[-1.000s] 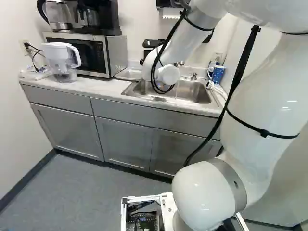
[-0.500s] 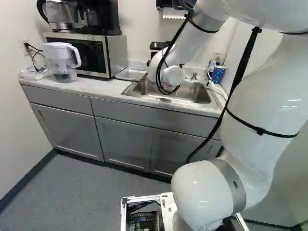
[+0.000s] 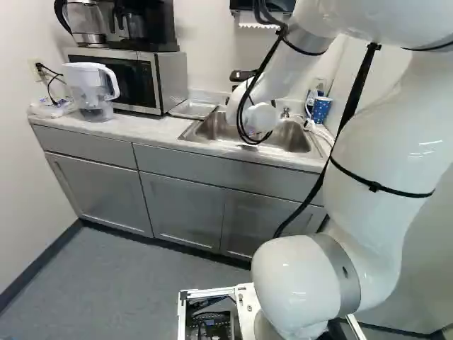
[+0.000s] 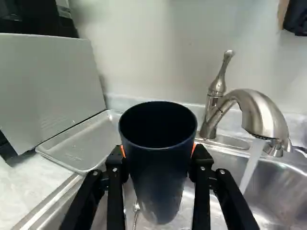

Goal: Rinse the cup and place it in the tray

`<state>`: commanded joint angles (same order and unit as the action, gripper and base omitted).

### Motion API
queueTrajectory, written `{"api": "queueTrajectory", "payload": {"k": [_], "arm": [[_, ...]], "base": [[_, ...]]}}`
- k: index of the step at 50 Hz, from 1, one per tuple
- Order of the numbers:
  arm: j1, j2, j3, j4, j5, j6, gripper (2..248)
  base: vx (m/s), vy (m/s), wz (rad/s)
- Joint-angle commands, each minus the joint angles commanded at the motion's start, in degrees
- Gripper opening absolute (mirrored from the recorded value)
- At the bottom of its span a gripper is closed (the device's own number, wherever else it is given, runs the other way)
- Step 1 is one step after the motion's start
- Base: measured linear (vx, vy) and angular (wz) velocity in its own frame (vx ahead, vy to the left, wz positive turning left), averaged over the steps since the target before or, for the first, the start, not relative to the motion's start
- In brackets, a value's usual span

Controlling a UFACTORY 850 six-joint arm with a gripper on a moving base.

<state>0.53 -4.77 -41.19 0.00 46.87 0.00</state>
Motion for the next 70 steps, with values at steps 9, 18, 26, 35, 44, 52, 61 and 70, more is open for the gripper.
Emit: {"api": "queueTrajectory", "payload": {"k": [9, 18, 26, 35, 44, 52, 61, 70], "arm": [[-1.54, -0.57, 0.58, 0.0, 0.0, 0.0, 126], [-3.09, -0.85, 1.47, 0.0, 0.68, 0.0, 126], [-4.5, -0.94, 2.46, 0.0, 1.89, 0.0, 126], [-6.15, -1.09, 3.54, 0.0, 2.82, 0.0, 126], [-7.71, -1.71, 4.07, 0.0, 3.64, 0.0, 126], [-9.09, -2.89, 3.89, 0.0, 4.22, 0.0, 126], [-10.6, -4.33, 3.14, 0.0, 4.22, 0.0, 126], [-11.69, -4.8, 2.63, 0.0, 4.22, 0.0, 126]], "base": [[0.0, 0.0, 0.0], [0.0, 0.0, 0.0], [0.0, 0.0, 0.0], [0.0, 0.0, 0.0], [0.0, 0.0, 0.0], [0.0, 0.0, 0.0], [0.0, 0.0, 0.0], [0.0, 0.0, 0.0]]}}
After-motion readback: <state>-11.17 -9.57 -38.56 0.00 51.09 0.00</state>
